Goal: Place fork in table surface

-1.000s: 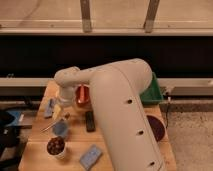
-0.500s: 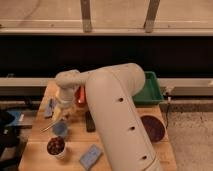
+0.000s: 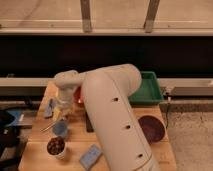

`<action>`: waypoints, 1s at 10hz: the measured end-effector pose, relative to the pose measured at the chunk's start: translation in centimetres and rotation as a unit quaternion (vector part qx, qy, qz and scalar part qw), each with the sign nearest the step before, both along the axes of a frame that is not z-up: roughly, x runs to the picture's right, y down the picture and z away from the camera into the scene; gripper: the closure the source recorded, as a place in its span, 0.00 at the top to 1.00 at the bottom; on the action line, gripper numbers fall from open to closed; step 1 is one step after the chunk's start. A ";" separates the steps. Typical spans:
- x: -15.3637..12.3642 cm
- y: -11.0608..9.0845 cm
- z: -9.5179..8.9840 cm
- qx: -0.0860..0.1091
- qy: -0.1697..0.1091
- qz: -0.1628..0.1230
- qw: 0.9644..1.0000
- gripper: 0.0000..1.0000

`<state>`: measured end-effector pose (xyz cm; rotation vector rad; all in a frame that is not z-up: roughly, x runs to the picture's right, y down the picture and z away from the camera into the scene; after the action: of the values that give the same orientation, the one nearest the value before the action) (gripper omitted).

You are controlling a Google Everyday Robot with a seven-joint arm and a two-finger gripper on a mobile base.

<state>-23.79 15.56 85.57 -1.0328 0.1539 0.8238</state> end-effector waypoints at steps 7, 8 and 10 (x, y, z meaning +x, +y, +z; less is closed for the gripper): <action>-0.1 0.7 0.2 -0.004 0.001 -0.004 1.000 0.00; -0.1 0.8 0.2 -0.005 0.002 -0.005 1.000 0.00; 0.2 0.1 -0.2 0.006 0.002 0.002 1.000 0.00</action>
<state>-23.58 15.65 85.42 -1.0210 0.1513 0.8291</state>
